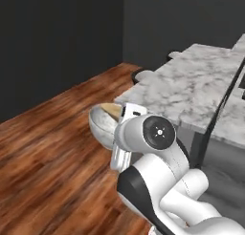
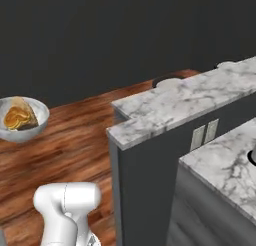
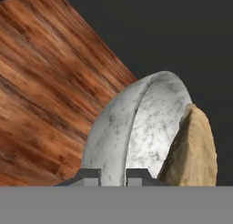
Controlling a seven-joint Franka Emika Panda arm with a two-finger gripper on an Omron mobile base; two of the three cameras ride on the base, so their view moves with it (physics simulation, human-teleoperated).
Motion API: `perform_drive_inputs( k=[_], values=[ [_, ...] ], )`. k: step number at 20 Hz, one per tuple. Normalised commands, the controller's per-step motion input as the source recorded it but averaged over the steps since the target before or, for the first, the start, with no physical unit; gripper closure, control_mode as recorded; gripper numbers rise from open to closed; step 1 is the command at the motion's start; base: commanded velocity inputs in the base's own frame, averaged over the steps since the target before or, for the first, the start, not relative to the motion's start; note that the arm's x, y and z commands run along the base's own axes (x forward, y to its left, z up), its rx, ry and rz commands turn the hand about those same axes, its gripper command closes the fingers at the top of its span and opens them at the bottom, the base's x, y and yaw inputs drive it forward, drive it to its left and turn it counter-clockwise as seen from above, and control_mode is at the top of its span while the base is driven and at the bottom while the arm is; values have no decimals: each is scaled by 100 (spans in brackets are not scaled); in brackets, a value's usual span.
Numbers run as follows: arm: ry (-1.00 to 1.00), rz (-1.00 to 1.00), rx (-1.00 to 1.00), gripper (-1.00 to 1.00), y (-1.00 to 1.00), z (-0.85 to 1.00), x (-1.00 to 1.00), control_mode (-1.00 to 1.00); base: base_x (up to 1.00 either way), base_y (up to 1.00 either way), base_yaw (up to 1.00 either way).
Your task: Pick up the heated bread from the toaster oven and place it in the bowl. Then move the bread bowl to the dining counter.
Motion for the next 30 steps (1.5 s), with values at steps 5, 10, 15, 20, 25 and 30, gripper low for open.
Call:
perform_drive_inputs(
  k=[5, 10, 15, 20, 25, 30],
  values=[
    [0, 0, 0, 100, 0, 0, 0, 100, 100, 85, -58],
    [0, 0, 0, 100, 0, 0, 0, 100, 100, 80, -61],
    [0, 0, 0, 100, 0, 0, 0, 100, 99, 77, -65],
    [0, 0, 0, 100, 0, 0, 0, 100, 92, 88, -61],
    [0, 0, 0, 100, 0, 0, 0, 100, 31, 98, -42],
    [0, 0, 0, 100, 0, 0, 0, 100, 3, 47, -2]
  ],
)
